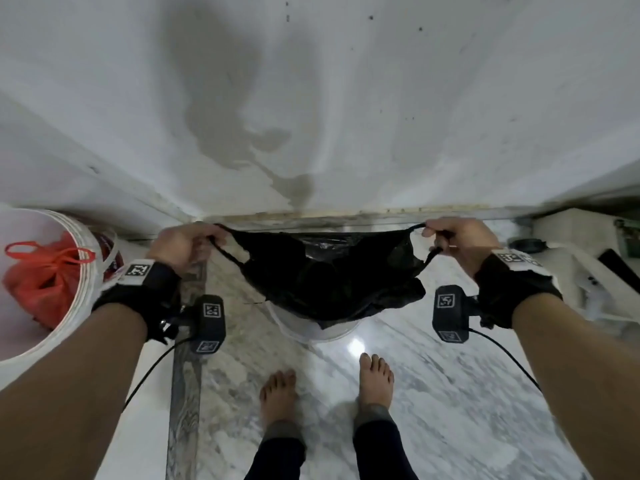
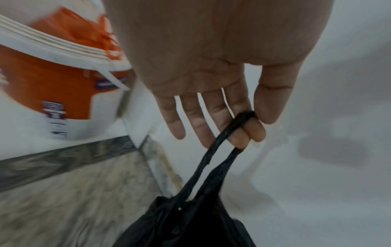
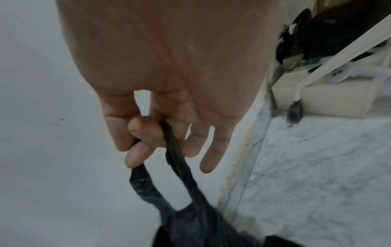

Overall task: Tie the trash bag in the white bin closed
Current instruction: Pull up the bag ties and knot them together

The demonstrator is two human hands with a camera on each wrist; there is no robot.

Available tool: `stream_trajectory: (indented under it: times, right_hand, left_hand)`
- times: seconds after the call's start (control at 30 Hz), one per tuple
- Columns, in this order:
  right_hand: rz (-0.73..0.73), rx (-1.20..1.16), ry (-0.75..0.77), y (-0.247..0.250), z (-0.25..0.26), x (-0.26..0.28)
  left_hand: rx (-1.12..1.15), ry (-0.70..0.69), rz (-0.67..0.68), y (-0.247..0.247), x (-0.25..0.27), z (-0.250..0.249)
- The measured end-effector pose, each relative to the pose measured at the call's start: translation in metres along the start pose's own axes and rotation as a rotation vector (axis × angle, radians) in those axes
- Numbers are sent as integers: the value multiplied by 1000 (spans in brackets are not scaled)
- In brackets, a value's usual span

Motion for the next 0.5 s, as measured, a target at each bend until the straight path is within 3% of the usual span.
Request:
stream_trajectory:
  times: [0.13,0.23,0.5]
  right_hand:
    - [170,-144,-38,-50,20,11]
    - [331,-16,-118,-88,21,25]
    - [329,-40,-121,-126,-1,28]
  left_hand:
    - [8,-54,259,-57,15,-47]
    - [-112,-66,395,-99,29,-61]
    - [26,-44,474,-133,27,-43]
Point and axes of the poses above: each hand's wrist, its own x-axis away from the middle knuckle, its own y-axis out of the back of the hand, z = x × y, the point moved 2 cm from there along -x, towards the middle knuckle, and after that the axes turned 11 degrees about -x, right-handed, at the moved point
